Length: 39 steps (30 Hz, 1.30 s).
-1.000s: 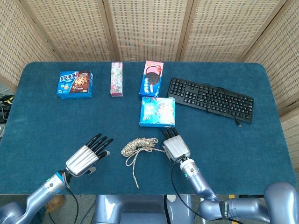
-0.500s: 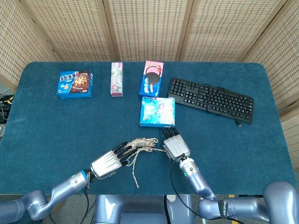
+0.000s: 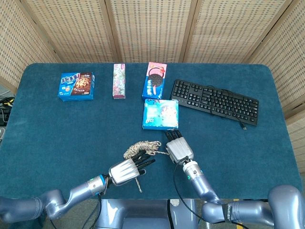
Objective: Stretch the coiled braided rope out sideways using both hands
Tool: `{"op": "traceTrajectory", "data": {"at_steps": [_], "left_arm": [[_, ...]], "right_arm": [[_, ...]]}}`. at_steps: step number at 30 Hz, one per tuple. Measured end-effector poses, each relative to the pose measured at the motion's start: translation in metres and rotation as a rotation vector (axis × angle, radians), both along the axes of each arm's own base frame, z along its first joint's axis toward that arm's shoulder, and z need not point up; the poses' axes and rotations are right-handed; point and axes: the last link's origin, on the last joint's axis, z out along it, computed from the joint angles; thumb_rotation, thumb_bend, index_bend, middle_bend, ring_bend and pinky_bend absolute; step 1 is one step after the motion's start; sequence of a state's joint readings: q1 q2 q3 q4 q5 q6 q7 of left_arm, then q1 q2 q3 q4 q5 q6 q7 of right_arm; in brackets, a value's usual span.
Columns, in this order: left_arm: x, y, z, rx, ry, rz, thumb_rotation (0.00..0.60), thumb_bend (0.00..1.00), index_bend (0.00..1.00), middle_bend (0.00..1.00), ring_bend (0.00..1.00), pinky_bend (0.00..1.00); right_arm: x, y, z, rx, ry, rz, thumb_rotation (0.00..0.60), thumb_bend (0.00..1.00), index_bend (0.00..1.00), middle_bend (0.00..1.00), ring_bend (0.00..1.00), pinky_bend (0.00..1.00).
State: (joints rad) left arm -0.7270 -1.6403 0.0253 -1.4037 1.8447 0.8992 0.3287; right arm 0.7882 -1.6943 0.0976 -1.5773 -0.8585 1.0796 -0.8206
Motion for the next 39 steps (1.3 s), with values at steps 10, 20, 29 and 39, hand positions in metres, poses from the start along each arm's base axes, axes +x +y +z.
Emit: {"op": "traceTrajectory", "data": {"at_steps": [10, 20, 29, 39], "left_arm": [[0.001, -0.005, -0.007, -0.018, 0.019, -0.014, 0.6, 0.33, 0.46, 0.0, 0.0, 0.0], [0.003, -0.009, -0.022, -0.028, 0.041, -0.014, 0.6, 0.34, 0.48, 0.0, 0.0, 0.0], [0.001, -0.011, -0.028, -0.024, 0.059, -0.019, 0.6, 0.34, 0.51, 0.0, 0.0, 0.0], [0.0, -0.012, -0.032, -0.027, 0.062, -0.012, 0.6, 0.36, 0.54, 0.0, 0.0, 0.0]], "right_arm": [[0.002, 0.0, -0.001, 0.001, -0.01, 0.002, 0.6, 0.46, 0.65, 0.0, 0.0, 0.0], [-0.001, -0.001, -0.003, 0.006, -0.018, -0.007, 0.6, 0.47, 0.65, 0.0, 0.0, 0.0], [-0.004, -0.002, -0.005, 0.012, -0.023, -0.013, 0.6, 0.46, 0.66, 0.01, 0.0, 0.0], [-0.007, -0.002, -0.007, 0.016, -0.021, -0.017, 0.6, 0.46, 0.66, 0.01, 0.0, 0.0]]}}
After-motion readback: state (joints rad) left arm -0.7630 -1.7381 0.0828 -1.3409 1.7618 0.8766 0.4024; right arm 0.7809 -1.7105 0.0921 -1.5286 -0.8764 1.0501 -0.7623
